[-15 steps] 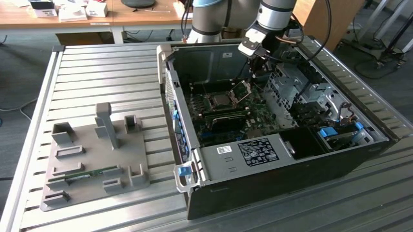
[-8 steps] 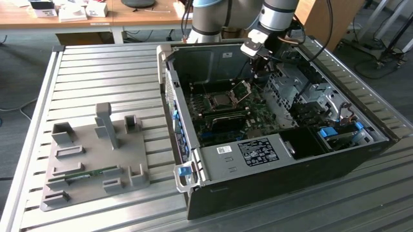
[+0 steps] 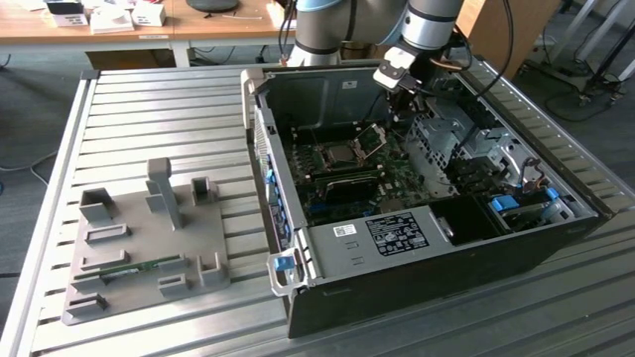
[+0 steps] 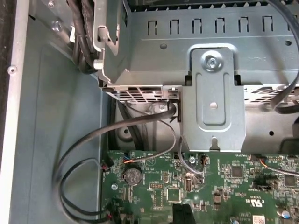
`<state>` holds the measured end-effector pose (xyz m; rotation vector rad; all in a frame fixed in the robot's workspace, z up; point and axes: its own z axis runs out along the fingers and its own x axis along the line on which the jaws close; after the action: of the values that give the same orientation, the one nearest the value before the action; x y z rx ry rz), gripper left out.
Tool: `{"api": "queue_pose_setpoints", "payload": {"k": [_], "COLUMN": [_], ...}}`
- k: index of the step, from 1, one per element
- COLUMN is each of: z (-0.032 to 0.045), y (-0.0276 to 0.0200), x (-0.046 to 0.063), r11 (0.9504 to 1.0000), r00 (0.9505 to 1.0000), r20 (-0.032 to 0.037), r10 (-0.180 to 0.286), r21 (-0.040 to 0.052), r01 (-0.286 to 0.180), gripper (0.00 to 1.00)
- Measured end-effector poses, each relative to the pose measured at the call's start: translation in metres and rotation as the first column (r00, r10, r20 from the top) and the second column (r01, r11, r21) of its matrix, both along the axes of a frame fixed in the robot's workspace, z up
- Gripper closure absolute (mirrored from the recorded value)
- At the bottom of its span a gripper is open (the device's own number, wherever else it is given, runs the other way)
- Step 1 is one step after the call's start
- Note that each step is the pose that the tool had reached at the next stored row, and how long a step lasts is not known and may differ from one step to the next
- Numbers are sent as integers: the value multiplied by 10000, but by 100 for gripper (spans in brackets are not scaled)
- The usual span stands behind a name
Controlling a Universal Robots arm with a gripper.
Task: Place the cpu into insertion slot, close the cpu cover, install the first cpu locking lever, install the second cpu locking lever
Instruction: 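Close the cpu cover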
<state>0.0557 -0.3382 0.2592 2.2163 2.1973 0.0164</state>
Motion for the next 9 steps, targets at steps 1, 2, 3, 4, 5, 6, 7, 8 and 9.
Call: {"api": "queue_pose_setpoints", "payload": {"k": [1, 2, 3, 4, 5, 6, 7, 8, 9], "z": [-6, -12, -18, -25, -32, -40, -48, -57, -66], "y": [0, 0, 0, 0, 0, 0, 0, 0, 0], "x": [5, 9, 12, 15, 16, 17, 18, 19, 19], "r11": [10000, 10000, 10000, 10000, 10000, 10000, 10000, 10000, 10000], "r00": [10000, 10000, 10000, 10000, 10000, 10000, 10000, 10000, 10000], "r20": [0, 0, 0, 0, 0, 0, 0, 1, 1], "r10": [0, 0, 0, 0, 0, -1, -1, -1, -1], "r21": [0, 1, 0, 0, -1, 0, 0, 0, 0], "r01": [0, 0, 0, 0, 0, 1, 1, 1, 1], "gripper": [89, 89, 89, 89, 89, 89, 89, 89, 89]}}
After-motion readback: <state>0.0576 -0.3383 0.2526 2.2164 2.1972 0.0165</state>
